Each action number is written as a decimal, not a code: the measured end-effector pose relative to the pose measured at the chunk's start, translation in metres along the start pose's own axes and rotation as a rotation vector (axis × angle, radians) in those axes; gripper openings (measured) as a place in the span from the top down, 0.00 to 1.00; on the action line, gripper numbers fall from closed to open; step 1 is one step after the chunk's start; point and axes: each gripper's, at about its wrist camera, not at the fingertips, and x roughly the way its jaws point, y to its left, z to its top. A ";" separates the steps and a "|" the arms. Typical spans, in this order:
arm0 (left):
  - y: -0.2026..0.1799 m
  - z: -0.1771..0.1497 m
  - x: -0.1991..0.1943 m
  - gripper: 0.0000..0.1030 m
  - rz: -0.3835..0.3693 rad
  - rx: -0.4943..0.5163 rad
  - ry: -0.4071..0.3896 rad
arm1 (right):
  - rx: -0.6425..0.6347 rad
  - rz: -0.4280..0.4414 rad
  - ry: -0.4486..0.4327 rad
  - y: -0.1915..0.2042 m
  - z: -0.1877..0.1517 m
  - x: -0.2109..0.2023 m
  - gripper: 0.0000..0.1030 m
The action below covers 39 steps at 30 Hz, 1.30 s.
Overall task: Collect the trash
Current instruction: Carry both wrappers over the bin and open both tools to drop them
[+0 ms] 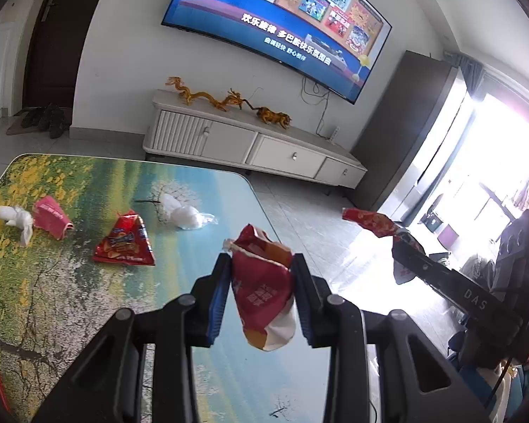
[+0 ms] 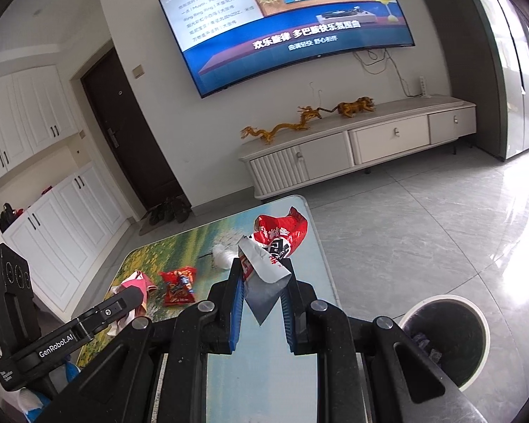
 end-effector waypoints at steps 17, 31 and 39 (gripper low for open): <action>-0.093 -0.011 0.058 0.68 -0.098 0.169 0.106 | 0.154 -0.154 -0.037 -0.095 -0.014 -0.036 0.82; -0.169 -0.040 0.151 0.68 -0.143 0.292 0.280 | 0.301 -0.250 0.026 -0.177 -0.040 -0.026 0.82; -0.197 -0.056 0.215 0.66 -0.191 0.306 0.389 | 0.387 -0.277 0.080 -0.223 -0.057 -0.008 0.82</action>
